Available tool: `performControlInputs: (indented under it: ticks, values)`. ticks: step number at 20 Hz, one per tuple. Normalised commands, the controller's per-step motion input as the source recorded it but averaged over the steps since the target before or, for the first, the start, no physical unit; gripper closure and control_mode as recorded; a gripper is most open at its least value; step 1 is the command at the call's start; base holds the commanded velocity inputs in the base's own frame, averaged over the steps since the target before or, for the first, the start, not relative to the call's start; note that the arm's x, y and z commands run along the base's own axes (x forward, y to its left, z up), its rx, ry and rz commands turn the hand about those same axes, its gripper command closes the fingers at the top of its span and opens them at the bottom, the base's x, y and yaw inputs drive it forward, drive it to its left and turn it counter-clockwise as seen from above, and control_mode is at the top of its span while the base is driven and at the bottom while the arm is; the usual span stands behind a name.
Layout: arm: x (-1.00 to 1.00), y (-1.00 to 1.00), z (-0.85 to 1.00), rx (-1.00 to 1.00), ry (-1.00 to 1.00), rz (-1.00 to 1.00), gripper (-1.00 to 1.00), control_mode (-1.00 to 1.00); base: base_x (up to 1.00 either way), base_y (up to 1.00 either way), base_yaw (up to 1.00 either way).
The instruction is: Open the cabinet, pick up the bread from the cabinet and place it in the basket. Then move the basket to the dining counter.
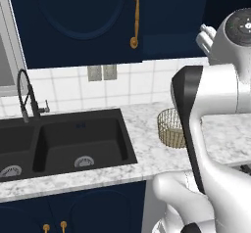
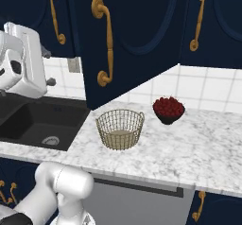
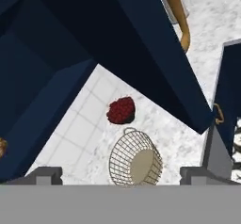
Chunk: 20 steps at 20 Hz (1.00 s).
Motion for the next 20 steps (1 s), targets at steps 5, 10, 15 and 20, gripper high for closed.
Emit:
performControlInputs:
  ticks: [5,10,15,20]
  values:
    - [0.57,-0.23,0.00,0.13,-0.24,-0.21,-1.00,-1.00,0.00,0.00,0.00]
    - [0.48,0.05,0.01,0.08,-0.12,-0.45,-1.00,-1.00,0.00,0.00,0.00]
    - [0.07,-0.21,-0.01,0.18,-0.19,-0.34,-1.00,-1.00,0.00,0.00,0.00]
    - [0.28,-0.61,-0.25,0.13,-0.36,-0.16,-1.00,-1.00,0.00,0.00,0.00]
